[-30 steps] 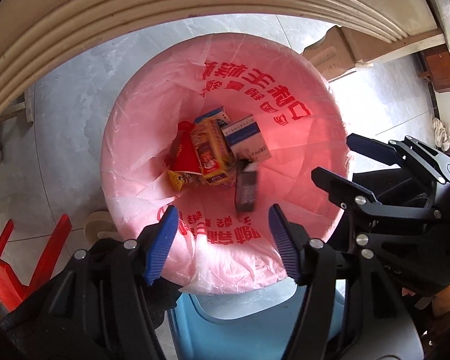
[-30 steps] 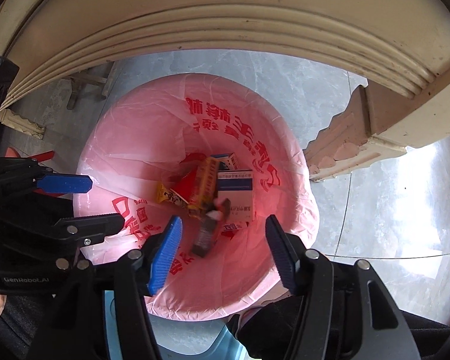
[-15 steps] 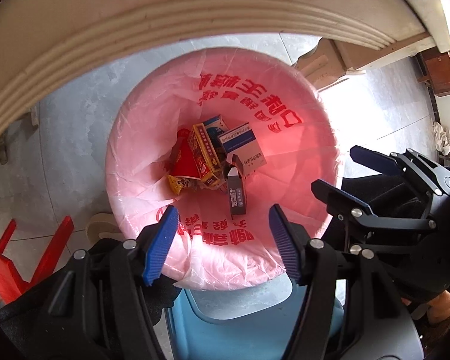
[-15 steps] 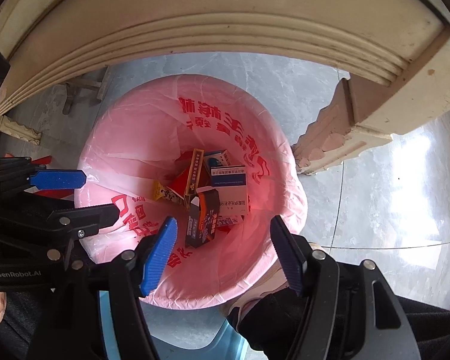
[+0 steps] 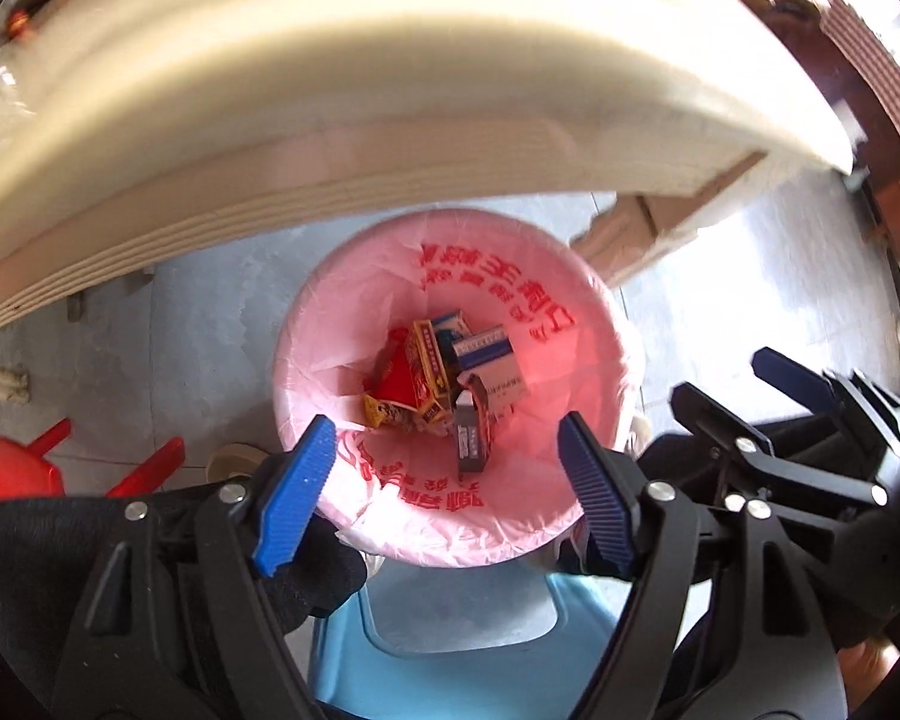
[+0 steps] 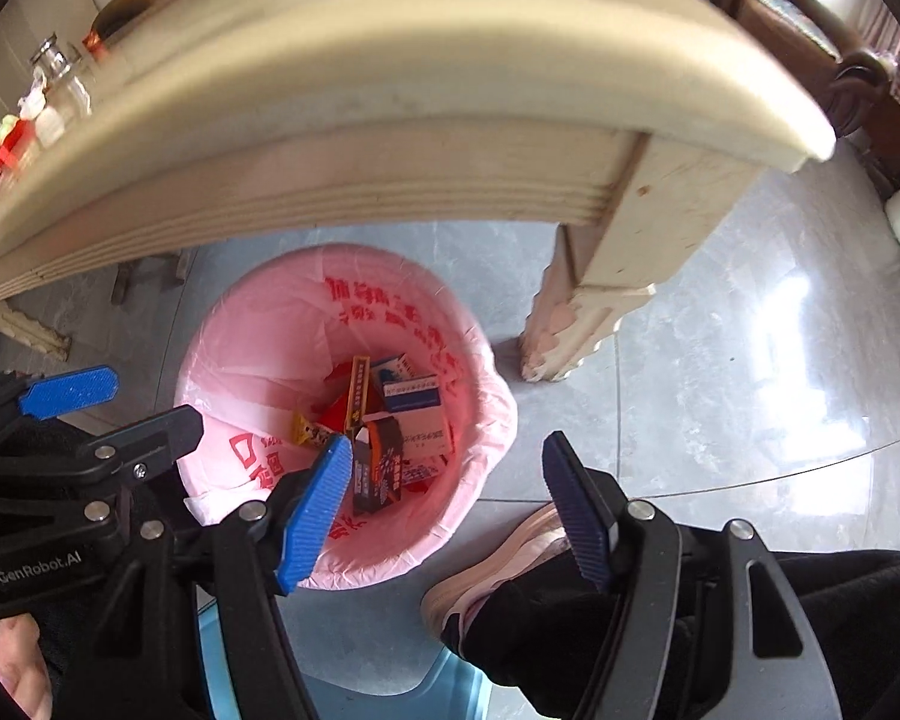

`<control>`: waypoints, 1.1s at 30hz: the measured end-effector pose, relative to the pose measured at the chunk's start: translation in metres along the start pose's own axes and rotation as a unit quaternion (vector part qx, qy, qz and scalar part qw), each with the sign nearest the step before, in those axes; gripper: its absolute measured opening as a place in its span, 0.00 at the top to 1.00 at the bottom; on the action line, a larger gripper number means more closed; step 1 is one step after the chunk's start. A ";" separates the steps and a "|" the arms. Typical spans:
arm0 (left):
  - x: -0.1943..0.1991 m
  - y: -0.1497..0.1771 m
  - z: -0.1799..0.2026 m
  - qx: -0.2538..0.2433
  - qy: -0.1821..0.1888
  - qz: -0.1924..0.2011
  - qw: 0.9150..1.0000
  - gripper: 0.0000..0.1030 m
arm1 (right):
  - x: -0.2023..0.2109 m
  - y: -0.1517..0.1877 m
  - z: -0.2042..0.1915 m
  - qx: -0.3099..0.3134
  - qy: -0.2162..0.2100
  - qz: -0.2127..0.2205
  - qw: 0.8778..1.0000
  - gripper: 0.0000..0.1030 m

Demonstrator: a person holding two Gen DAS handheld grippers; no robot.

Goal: Collect trash

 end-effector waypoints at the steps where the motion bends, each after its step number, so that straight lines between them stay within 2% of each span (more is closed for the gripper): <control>1: 0.006 -0.001 -0.001 0.009 -0.009 0.009 1.000 0.23 | 0.007 -0.001 0.002 -0.003 0.004 0.009 1.000 0.36; 4: 0.023 -0.005 -0.003 0.025 -0.035 0.030 0.999 0.23 | 0.027 -0.005 0.007 -0.013 0.014 0.037 0.999 0.32; 6: 0.036 -0.008 -0.006 0.043 -0.038 0.040 0.998 0.23 | 0.043 -0.009 0.010 -0.018 0.025 0.055 0.998 0.28; 8: 0.052 -0.010 -0.008 0.060 -0.043 0.054 0.996 0.23 | 0.066 -0.015 0.011 -0.025 0.022 0.087 0.996 0.19; 11: 0.073 -0.011 -0.007 0.067 -0.056 0.072 0.994 0.22 | 0.102 -0.022 0.009 -0.022 0.034 0.140 0.989 0.11; 14: 0.099 -0.013 -0.004 0.067 -0.062 0.104 0.990 0.22 | 0.137 -0.027 0.005 -0.007 0.060 0.184 0.981 0.10; 19: 0.139 -0.014 0.005 0.069 -0.054 0.142 0.986 0.21 | 0.178 -0.032 0.009 -0.021 0.071 0.222 0.972 0.07; 25: 0.184 -0.013 0.018 0.049 -0.081 0.185 0.978 0.18 | 0.225 -0.029 0.014 -0.029 0.117 0.254 0.959 0.07; 30: 0.211 -0.013 0.026 0.049 -0.063 0.206 0.975 0.17 | 0.255 -0.024 0.023 -0.048 0.113 0.274 0.954 0.07; 33: 0.224 -0.010 0.028 0.045 -0.070 0.222 0.972 0.16 | 0.268 -0.024 0.026 -0.051 0.116 0.284 0.951 0.07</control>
Point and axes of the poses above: each gripper's, at about its wrist camera, not at the fingertips, and x roughly against the way its jaws point, z to its right, y to its underside, the point moved 8 cm from there along -x, roughly the way its jaws point, and after that the axes turned 1 degree about x, right-handed, at the moved point
